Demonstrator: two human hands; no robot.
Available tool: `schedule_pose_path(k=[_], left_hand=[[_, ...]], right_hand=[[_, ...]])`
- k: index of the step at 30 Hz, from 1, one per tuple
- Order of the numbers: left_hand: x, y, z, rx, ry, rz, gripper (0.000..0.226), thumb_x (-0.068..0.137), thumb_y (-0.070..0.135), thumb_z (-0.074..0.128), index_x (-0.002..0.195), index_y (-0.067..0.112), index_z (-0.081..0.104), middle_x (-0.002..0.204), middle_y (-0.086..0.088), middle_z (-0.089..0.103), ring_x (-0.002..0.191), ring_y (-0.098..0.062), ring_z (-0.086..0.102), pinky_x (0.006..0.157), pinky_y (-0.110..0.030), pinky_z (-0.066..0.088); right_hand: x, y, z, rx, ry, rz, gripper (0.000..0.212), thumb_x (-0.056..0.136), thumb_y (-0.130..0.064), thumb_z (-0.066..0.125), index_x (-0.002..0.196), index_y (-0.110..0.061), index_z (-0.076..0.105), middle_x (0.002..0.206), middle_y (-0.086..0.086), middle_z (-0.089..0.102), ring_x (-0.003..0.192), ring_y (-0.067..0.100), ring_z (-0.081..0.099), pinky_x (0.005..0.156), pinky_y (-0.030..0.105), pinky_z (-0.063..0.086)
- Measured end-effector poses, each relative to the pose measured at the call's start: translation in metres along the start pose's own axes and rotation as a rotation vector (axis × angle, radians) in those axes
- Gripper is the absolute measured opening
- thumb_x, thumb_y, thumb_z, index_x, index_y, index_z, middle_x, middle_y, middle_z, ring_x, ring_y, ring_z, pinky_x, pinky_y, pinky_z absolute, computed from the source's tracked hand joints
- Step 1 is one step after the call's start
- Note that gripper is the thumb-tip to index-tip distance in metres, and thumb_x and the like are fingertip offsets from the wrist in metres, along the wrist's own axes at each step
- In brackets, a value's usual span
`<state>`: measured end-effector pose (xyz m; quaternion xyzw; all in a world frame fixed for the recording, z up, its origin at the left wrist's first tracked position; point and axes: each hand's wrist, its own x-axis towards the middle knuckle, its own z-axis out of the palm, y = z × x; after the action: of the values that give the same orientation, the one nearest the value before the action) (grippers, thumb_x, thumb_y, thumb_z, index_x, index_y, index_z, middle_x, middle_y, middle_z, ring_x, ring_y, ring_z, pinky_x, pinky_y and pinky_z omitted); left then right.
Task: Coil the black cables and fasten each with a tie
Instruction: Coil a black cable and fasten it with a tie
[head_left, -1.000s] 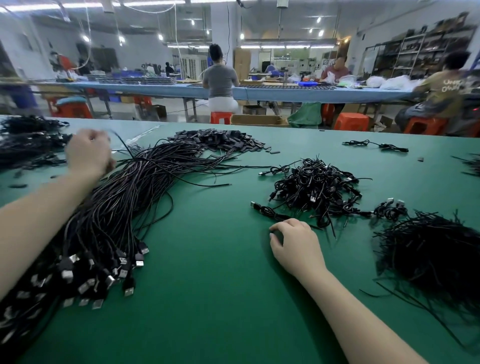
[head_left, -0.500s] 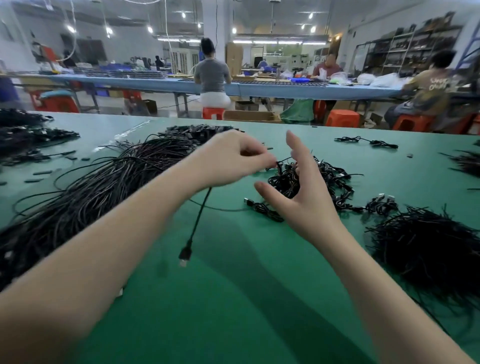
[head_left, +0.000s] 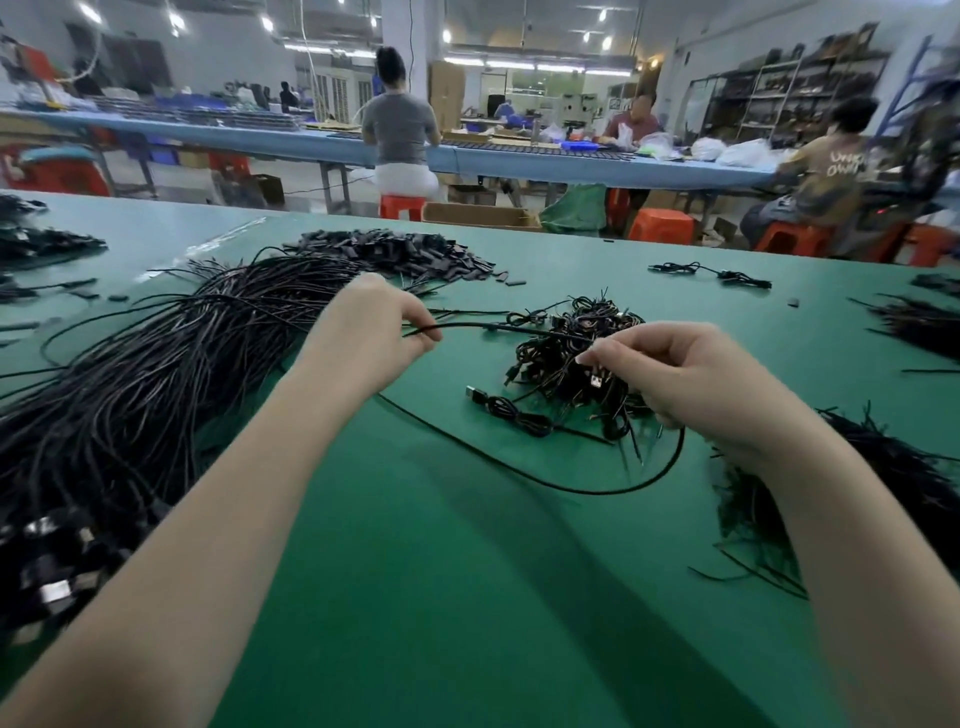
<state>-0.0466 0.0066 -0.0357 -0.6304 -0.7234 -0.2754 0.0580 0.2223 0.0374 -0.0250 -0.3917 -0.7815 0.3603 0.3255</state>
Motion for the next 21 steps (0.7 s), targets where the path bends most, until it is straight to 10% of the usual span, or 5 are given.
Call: schedule_pose_path(k=[7, 11, 16, 21], left_hand=[[-0.001, -0.013, 0.013, 0.086, 0.121, -0.249, 0.029, 0.078, 0.052, 0.072, 0.094, 0.029, 0.069, 0.082, 0.003, 0.064, 0.078, -0.020, 0.057, 0.060, -0.028, 0.039], [-0.004, 0.005, 0.019, -0.205, 0.114, -0.129, 0.013, 0.081, 0.041, 0.073, 0.088, 0.030, 0.074, 0.066, 0.011, 0.069, 0.064, 0.001, 0.064, 0.060, -0.017, 0.047], [-0.012, 0.035, 0.021, -0.882, -0.329, 0.025, 0.051, 0.088, -0.015, 0.040, 0.123, 0.014, 0.062, 0.109, 0.001, 0.070, 0.093, 0.004, 0.067, 0.084, -0.011, 0.049], [-0.014, 0.046, 0.020, -1.062, -0.358, -0.097, 0.018, 0.096, 0.019, 0.052, 0.114, 0.021, 0.054, 0.089, 0.008, 0.075, 0.082, -0.011, 0.071, 0.080, -0.028, 0.058]], right_hand=[[-0.009, -0.009, 0.023, 0.108, -0.551, 0.124, 0.014, 0.095, -0.026, 0.056, 0.094, -0.021, 0.069, 0.062, -0.006, 0.050, 0.052, 0.013, 0.048, 0.052, 0.025, 0.043], [-0.012, -0.012, 0.046, 0.297, -0.762, 0.295, 0.024, 0.095, -0.010, 0.055, 0.119, -0.013, 0.057, 0.071, 0.000, 0.060, 0.049, 0.013, 0.055, 0.048, 0.022, 0.046], [-0.008, -0.012, 0.076, 0.687, -0.502, 0.416, 0.035, 0.092, -0.034, 0.058, 0.120, -0.014, 0.054, 0.080, 0.002, 0.070, 0.048, 0.014, 0.056, 0.045, 0.021, 0.044], [0.000, -0.007, 0.087, 0.855, -0.149, 0.322, 0.023, 0.100, -0.037, 0.045, 0.089, -0.026, 0.063, 0.054, -0.006, 0.046, 0.041, 0.007, 0.020, 0.042, 0.016, 0.017]])
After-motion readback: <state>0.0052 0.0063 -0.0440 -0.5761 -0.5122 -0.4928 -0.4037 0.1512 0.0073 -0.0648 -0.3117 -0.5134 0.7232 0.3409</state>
